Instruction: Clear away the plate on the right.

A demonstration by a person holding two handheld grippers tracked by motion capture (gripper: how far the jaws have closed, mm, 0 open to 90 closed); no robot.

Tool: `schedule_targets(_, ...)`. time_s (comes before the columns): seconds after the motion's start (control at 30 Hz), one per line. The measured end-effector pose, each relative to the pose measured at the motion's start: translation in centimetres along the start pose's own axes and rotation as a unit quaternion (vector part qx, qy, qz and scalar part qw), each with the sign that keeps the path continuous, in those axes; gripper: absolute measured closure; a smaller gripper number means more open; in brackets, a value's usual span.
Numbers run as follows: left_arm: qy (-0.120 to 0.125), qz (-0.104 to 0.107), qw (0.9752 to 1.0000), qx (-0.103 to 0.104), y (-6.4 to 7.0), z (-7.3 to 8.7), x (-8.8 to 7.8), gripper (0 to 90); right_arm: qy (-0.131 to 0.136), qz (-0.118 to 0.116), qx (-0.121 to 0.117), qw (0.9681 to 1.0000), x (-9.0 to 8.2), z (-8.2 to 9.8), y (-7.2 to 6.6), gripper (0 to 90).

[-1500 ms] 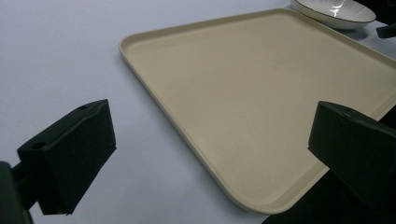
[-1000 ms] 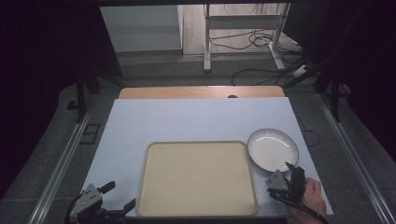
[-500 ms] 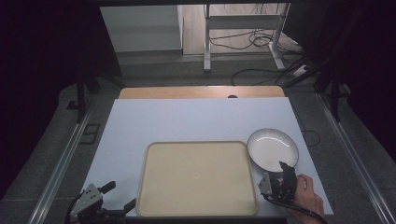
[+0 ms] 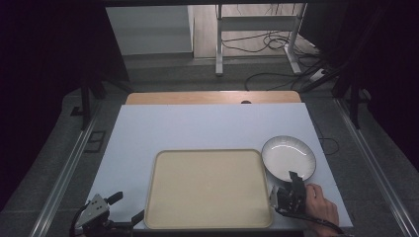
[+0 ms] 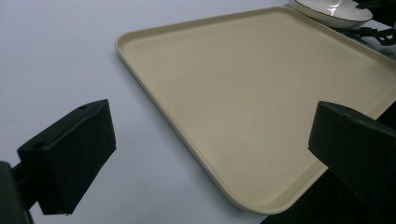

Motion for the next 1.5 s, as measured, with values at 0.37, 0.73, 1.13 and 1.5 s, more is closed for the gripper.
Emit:
schedule_targets(0.37, -0.002, 0.002, 1.0000, -0.001, 0.0, 0.0, 0.0, 0.5, -0.001, 0.007, -0.053, 0.9986, 1.1, -0.8, -0.7, 72.3)
schedule_targets(0.73, 0.001, 0.004, 1.0000, -0.004, -0.1, 0.0, 0.0, 0.5, -0.013, -0.007, -0.063, 0.9979, 1.4, -0.9, -0.9, 79.9)
schedule_targets(1.13, 0.003, 0.007, 0.9999, -0.008, -0.1, 0.0, -0.1, 0.5, -0.015, 0.022, -0.068, 0.9974, 0.6, -0.8, -0.3, 79.9)
schedule_targets(1.5, 0.002, 0.008, 0.9999, -0.009, -0.1, 0.0, 0.0, 0.5, 0.008, 0.030, -0.057, 0.9979, -1.1, -2.0, 0.2, 79.3)
Point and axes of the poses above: each handheld gripper's, and its own axes: x roughly forward along the jaws, z roughly out of its underside, y roughly to its right, the point moved 9 cm from there along x, roughly forward along the jaws, and after that the axes turned 9 degrees about -y, right-handed, at the moved point
